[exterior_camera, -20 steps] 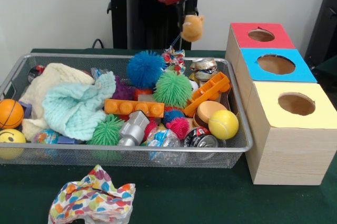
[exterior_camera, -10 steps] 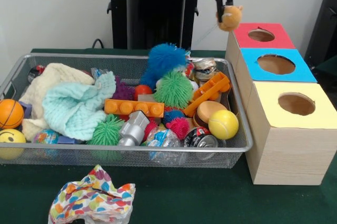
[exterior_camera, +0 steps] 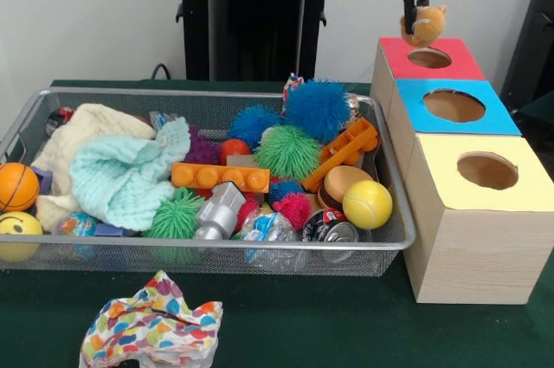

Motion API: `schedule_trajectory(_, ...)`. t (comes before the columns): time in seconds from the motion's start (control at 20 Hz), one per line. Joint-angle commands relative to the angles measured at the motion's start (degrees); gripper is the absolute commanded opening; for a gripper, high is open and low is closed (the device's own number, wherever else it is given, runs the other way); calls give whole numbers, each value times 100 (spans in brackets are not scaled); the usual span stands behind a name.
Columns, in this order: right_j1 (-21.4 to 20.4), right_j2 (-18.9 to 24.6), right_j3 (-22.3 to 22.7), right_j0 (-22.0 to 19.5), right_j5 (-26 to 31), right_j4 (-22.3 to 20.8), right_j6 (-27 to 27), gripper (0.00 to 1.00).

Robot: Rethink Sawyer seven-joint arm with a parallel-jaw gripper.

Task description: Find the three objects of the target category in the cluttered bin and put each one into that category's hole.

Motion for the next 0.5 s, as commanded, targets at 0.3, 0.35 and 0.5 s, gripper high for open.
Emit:
schedule_trajectory(0.3,823,-222,-108,292,-706,195,1687,0)
schedule_trajectory(0.35,847,-227,-106,297,-763,200,1691,0)
schedule_trajectory(0.5,931,-311,-108,322,-850,277,1795,0)
